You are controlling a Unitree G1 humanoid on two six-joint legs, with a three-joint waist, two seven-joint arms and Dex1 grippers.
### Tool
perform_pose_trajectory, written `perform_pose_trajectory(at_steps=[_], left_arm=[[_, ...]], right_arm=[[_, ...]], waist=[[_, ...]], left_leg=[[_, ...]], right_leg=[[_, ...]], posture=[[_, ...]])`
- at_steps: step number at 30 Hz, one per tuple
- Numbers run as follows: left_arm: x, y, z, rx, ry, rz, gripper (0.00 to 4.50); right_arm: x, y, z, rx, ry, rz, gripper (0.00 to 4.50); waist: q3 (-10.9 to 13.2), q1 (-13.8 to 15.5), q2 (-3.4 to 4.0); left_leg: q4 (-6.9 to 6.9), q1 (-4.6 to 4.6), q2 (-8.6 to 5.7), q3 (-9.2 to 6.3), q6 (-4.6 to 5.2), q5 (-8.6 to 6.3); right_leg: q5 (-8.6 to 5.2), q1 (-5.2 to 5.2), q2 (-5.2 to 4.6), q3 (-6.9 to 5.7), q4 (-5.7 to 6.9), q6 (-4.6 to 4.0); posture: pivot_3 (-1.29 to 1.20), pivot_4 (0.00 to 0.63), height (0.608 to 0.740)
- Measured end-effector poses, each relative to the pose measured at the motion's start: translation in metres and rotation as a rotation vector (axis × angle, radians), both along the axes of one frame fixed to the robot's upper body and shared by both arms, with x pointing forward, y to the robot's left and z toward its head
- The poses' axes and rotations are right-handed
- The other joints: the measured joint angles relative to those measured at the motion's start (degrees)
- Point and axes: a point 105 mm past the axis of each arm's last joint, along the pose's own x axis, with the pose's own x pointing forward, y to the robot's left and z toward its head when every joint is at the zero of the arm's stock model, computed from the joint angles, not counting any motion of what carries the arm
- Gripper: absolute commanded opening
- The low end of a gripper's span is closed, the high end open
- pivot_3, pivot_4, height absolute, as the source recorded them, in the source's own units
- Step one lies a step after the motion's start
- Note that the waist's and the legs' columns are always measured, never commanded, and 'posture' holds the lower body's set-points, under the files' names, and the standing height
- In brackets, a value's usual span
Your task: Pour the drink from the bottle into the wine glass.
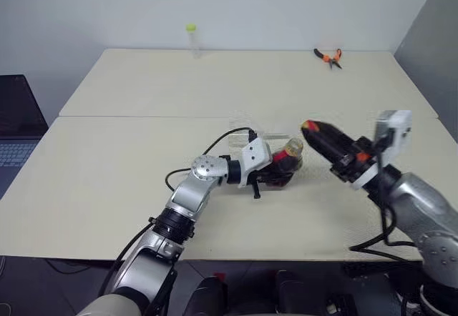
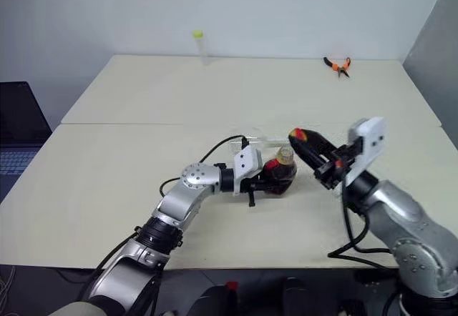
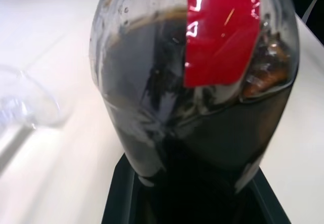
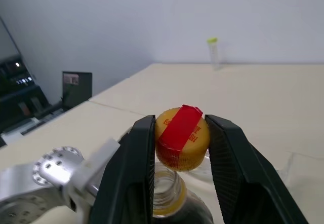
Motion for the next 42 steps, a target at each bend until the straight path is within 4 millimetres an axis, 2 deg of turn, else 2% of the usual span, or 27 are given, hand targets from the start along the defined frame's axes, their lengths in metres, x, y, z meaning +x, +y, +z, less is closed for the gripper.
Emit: perform_pose_trajectory(at_steps=[2,5,10,13,17,20,21,27,28,30,35,36,42], left_arm=[[0.0,0.0,-0.001,0.001,0.004,0.0,0.69],[0.0,0.0,-0.001,0.001,0.004,0.0,0.68],[-0.001,-0.001,-0.001,-0.003,0.006,-0.003,0.68],[-0.004,-0.001,-0.001,-0.012,0.015,-0.023,0.68],[-0.011,-0.005,0.006,-0.051,0.02,-0.07,0.68],[-0.02,-0.011,0.015,-0.085,0.014,-0.129,0.68],[-0.021,-0.011,0.017,-0.089,0.01,-0.141,0.68],[-0.023,-0.012,0.016,-0.082,0.015,-0.159,0.68],[-0.023,-0.012,0.016,-0.082,0.015,-0.159,0.68],[-0.023,-0.012,0.016,-0.08,0.016,-0.158,0.68],[-0.023,-0.011,0.015,-0.079,0.018,-0.154,0.68],[-0.023,-0.011,0.015,-0.078,0.019,-0.153,0.68],[-0.019,-0.001,0.012,-0.068,0.017,-0.107,0.68]], right_arm=[[0.0,0.0,-0.005,-0.021,0.019,-0.007,1.2],[0.003,-0.007,-0.011,-0.153,-0.006,-0.068,1.2],[-0.002,-0.036,-0.04,-0.35,0.019,-0.156,1.19],[-0.011,-0.063,-0.06,-0.457,0.083,-0.188,1.19],[-0.019,-0.093,-0.084,-0.511,0.168,-0.253,1.19],[-0.017,-0.137,-0.115,-0.492,0.278,-0.445,1.19],[-0.018,-0.146,-0.125,-0.485,0.314,-0.486,1.19],[-0.011,-0.154,-0.148,-0.465,0.346,-0.54,1.19],[-0.01,-0.153,-0.149,-0.455,0.344,-0.54,1.93],[-0.009,-0.149,-0.151,-0.434,0.344,-0.526,2.47],[-0.014,-0.138,-0.156,-0.406,0.378,-0.453,4.28],[-0.014,-0.137,-0.155,-0.403,0.383,-0.442,4.5],[-0.021,-0.138,-0.155,-0.444,0.43,-0.401,4.5]], waist=[[0.0,0.01,0.0],[0.0,0.03,0.0],[0.0,0.13,0.0],[0.0,0.27,-0.01],[0.0,0.29,-0.01],[-0.02,0.28,-0.02],[-0.04,0.21,0.03],[-0.09,-0.06,0.16],[-0.09,0.0,0.16],[-0.09,0.05,0.16],[-0.09,0.12,0.16],[-0.09,0.13,0.16],[-0.1,0.16,0.16]], left_leg=[[0.01,-0.01,-0.02,0.02,0.0,0.0],[0.03,-0.01,-0.04,0.04,0.0,0.0],[0.02,-0.03,-0.04,0.06,0.0,0.0],[0.04,-0.01,-0.06,0.1,0.0,0.0],[0.01,0.04,0.0,0.07,0.0,0.0],[0.02,0.08,-0.02,0.13,0.0,0.0],[0.0,0.1,-0.01,0.16,0.0,0.0],[-0.03,0.14,0.01,0.18,0.0,0.0],[-0.03,0.13,0.01,0.17,0.0,0.0],[-0.02,0.11,0.0,0.16,0.0,0.0],[-0.01,0.11,-0.01,0.14,0.0,0.0],[-0.01,0.11,0.0,0.14,0.0,0.0],[-0.02,0.11,0.0,0.09,0.0,0.0]], right_leg=[[0.0,0.0,0.0,0.01,0.01,0.0],[0.0,0.0,0.0,0.01,0.0,0.01],[-0.02,0.0,0.0,0.02,-0.02,0.03],[-0.02,0.04,-0.01,0.03,-0.02,0.04],[-0.02,0.06,0.04,0.02,0.01,0.03],[-0.02,0.09,0.03,0.08,0.01,0.03],[-0.02,0.08,0.03,0.11,0.02,0.03],[-0.02,0.07,0.08,0.14,0.03,0.03],[-0.02,0.07,0.07,0.13,0.02,0.03],[-0.02,0.07,0.05,0.13,0.01,0.03],[-0.02,0.08,0.04,0.11,0.01,0.03],[-0.02,0.08,0.04,0.11,0.01,0.03],[-0.02,0.09,0.05,0.07,0.01,0.03]], posture=[[0.0,0.15,0.74],[0.0,0.15,0.74],[0.0,0.15,0.74],[0.0,0.15,0.74],[0.0,0.15,0.74],[0.0,0.15,0.74],[0.0,0.15,0.74],[0.0,0.15,0.74],[0.0,0.15,0.74],[0.0,0.15,0.74],[0.0,0.15,0.74],[0.0,0.15,0.74],[0.0,0.15,0.74]])
